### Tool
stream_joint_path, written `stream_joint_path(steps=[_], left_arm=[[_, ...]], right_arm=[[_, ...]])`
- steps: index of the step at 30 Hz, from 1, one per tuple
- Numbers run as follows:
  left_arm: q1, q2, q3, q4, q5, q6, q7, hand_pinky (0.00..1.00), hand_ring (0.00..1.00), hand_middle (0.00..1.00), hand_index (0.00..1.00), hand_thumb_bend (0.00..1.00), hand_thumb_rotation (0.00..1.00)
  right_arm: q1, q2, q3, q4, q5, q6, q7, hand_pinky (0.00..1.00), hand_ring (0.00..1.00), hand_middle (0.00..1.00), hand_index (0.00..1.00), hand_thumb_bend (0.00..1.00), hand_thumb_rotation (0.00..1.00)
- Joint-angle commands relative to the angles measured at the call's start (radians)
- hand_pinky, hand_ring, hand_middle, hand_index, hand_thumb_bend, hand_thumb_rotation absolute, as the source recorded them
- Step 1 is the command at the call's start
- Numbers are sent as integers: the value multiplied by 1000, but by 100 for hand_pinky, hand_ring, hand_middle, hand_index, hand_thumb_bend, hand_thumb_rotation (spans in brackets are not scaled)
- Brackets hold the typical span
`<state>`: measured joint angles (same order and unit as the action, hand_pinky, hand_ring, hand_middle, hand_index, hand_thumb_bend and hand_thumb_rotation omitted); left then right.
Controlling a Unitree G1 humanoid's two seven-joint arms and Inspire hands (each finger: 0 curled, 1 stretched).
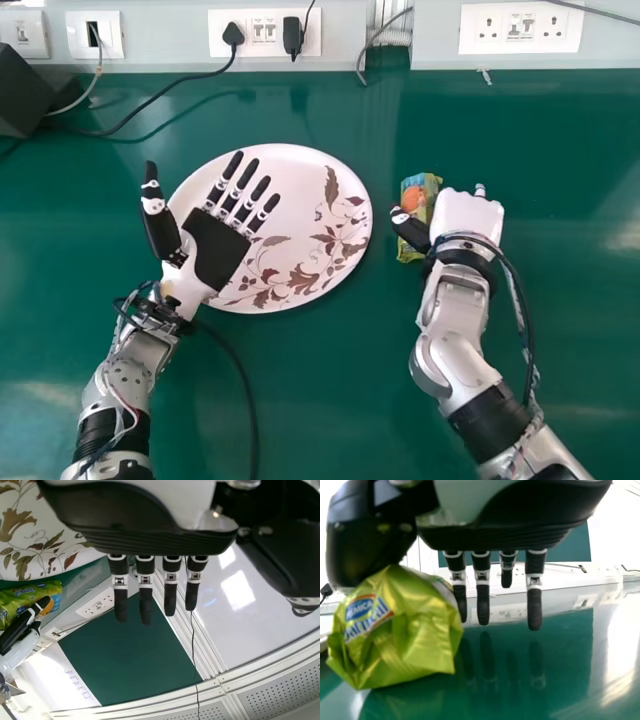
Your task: Pick up biscuit and place it in the plate
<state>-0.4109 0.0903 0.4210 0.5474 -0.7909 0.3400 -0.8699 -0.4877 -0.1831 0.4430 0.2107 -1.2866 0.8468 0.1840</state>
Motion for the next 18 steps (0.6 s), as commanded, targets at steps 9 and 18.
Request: stream_joint_path(steps=[9,18], left_arm=[[-6,-5,8,-13,-17,-1,10,67,75,86,89,99,55],[-19,2,4,6,-15,-3,-11,69,76,87,89,98,55]], right_arm=[[22,-19,3,1,18,2,16,41,58,66,68,79,0],[22,-21,-3,-14,25,3,25,37,52,54,59,59,0]])
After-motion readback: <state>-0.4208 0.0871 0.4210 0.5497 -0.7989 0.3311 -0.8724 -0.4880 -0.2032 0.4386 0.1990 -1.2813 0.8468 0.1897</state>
